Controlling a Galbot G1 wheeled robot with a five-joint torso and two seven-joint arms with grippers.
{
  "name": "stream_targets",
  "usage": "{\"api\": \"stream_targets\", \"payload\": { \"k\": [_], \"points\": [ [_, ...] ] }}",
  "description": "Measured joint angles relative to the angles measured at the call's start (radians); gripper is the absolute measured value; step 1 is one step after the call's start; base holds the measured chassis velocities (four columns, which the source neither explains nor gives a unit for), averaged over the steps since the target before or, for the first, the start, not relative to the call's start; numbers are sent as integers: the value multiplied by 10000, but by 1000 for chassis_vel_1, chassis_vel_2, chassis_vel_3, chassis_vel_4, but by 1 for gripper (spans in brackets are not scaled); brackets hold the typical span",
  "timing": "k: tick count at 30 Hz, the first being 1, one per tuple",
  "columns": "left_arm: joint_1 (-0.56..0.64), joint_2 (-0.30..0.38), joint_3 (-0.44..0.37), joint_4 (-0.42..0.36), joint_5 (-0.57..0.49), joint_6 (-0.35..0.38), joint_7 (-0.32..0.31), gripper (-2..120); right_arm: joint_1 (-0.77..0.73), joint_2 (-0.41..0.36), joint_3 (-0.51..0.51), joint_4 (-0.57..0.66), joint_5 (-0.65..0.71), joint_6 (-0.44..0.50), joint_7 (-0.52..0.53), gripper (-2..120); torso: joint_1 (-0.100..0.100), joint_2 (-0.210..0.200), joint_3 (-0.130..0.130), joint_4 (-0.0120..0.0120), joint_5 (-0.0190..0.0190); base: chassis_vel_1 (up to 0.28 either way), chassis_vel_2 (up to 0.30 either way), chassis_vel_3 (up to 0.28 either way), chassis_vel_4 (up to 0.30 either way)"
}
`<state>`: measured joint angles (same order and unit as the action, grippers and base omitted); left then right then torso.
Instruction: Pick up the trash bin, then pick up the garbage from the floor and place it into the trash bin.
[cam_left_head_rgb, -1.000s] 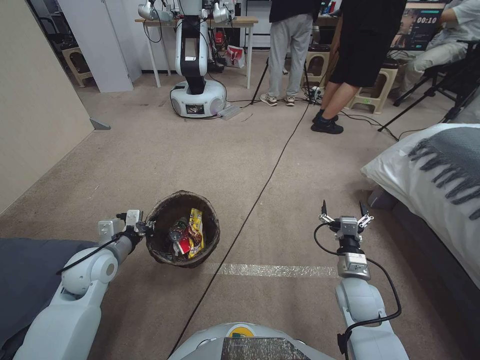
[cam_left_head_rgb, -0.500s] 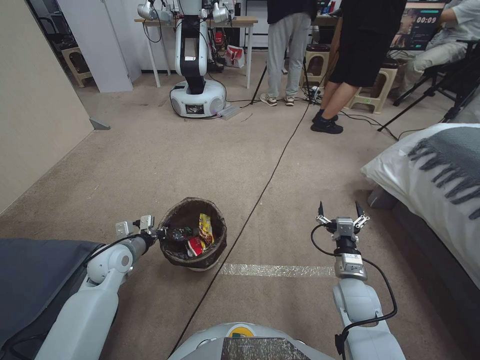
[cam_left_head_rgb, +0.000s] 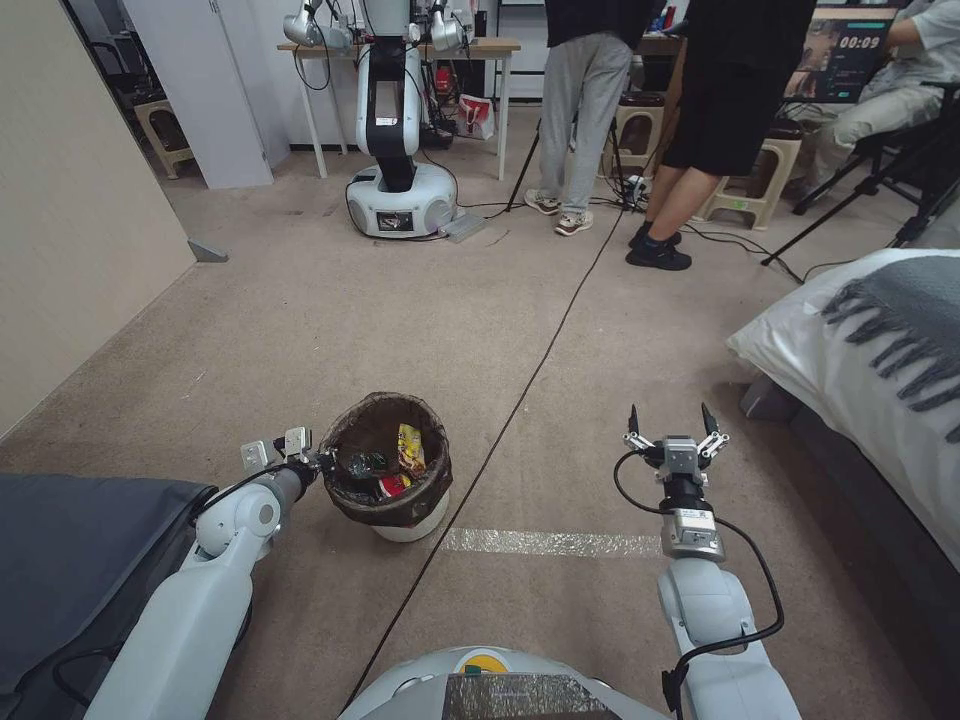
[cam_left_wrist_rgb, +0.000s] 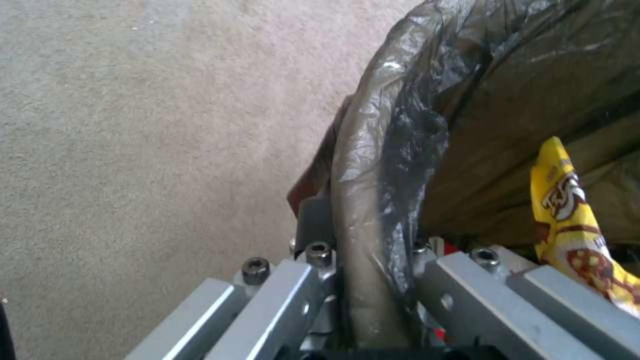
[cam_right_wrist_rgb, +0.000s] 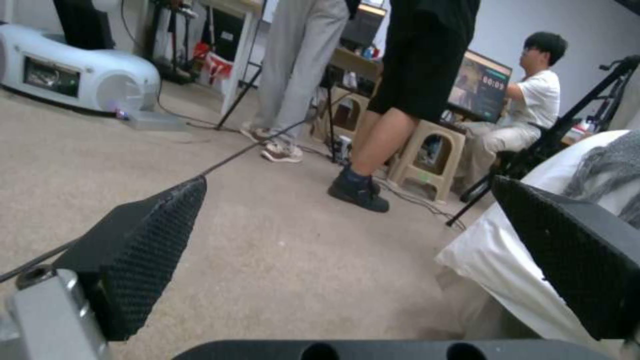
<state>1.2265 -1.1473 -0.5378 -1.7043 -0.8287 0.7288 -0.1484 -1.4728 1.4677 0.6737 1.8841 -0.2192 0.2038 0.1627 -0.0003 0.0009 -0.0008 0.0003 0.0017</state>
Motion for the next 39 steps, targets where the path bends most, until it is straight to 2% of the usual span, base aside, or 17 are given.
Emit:
{"api": "stream_targets", "payload": {
  "k": [10, 13, 17, 20, 21, 22, 23, 24, 25, 27, 28, 29, 31, 32, 34, 36, 39],
  "points": [
    [-7, -140, 121, 34, 28, -3, -242, 0, -13, -18, 31, -48, -4, 37, 2, 100, 0, -2, 2, -5, -10, 0, 0, 0, 0],
    [171, -67, 32, -210, 133, -2, -162, 5, -4, -13, 15, -82, -18, 47, 2, 100, 1, -6, 9, -6, -26, 0, 0, 0, 0],
    [343, 32, -181, -638, 213, 43, -20, 17, 7, 15, -39, -105, -37, 48, 0, 100, 3, -12, 19, -4, -44, 0, 0, 0, 0],
    [513, 104, -364, -1310, 378, 161, 138, 33, 24, -9, -59, -135, -43, 48, -3, 100, 5, -15, 22, -6, -56, 0, 0, 0, 0],
    [513, 104, -364, -1310, 378, 161, 138, 33, 24, -9, -59, -135, -43, 48, -3, 100, 5, -15, 22, -6, -56, 0, 0, 0, 0],
    [559, 128, -413, -1508, 401, 179, 181, 35, 33, -19, -60, -141, -44, 48, -4, 100, 5, -15, 22, -7, -52, 0, 0, 0, 0],
    [656, 199, -610, -1999, 424, 170, 268, 43, 50, -41, -52, -144, -40, 48, -4, 100, 5, -14, 16, -11, -38, 0, 0, 0, 0],
    [656, 199, -610, -1999, 424, 170, 268, 43, 50, -41, -52, -144, -40, 48, -4, 100, 5, -14, 16, -11, -38, 0, 0, 0, 0],
    [729, 238, -731, -2259, 431, 167, 324, 47, 61, -54, -49, -145, -34, 48, -5, 100, 5, -14, 13, -8, -22, 0, 0, 0, 0],
    [893, 316, -1055, -2932, 450, 162, 428, 57, 72, -97, -20, -144, -10, 39, -2, 100, 5, -14, 12, -6, -31, 0, 0, 0, 0],
    [948, 360, -1212, -3270, 446, 154, 439, 62, 79, -115, -7, -144, 15, 34, 1, 100, 5, -14, 11, -4, -24, 0, 0, 0, 0],
    [948, 360, -1212, -3270, 446, 154, 439, 62, 79, -115, -7, -144, 15, 34, 1, 100, 5, -14, 11, -4, -24, 0, 0, 0, 0],
    [1051, 445, -1509, -3978, 436, 133, 434, 72, 106, -150, 26, -151, 53, 23, 8, 100, 5, -13, 10, -5, -21, 0, 0, 0, 0],
    [1051, 445, -1509, -3978, 436, 133, 434, 72, 106, -150, 26, -151, 53, 23, 8, 100, 5, -13, 10, -5, -21, 0, 0, 0, 0],
    [1157, 486, -1793, -4745, 444, 122, 365, 82, 142, -154, 37, -162, 80, 3, 13, 100, 5, -12, 9, -6, -19, 0, 0, 0, 0],
    [1189, 489, -1866, -4943, 457, 117, 343, 86, 153, -155, 39, -162, 86, -5, 15, 100, 4, -12, 8, -5, -19, 0, 0, 0, 0],
    [1449, 447, -2192, -5842, 966, 101, 360, 99, 183, -166, 46, -162, 129, -37, 19, 100, 4, -11, 8, -4, -18, 0, 0, 0, 0]
  ]
}}
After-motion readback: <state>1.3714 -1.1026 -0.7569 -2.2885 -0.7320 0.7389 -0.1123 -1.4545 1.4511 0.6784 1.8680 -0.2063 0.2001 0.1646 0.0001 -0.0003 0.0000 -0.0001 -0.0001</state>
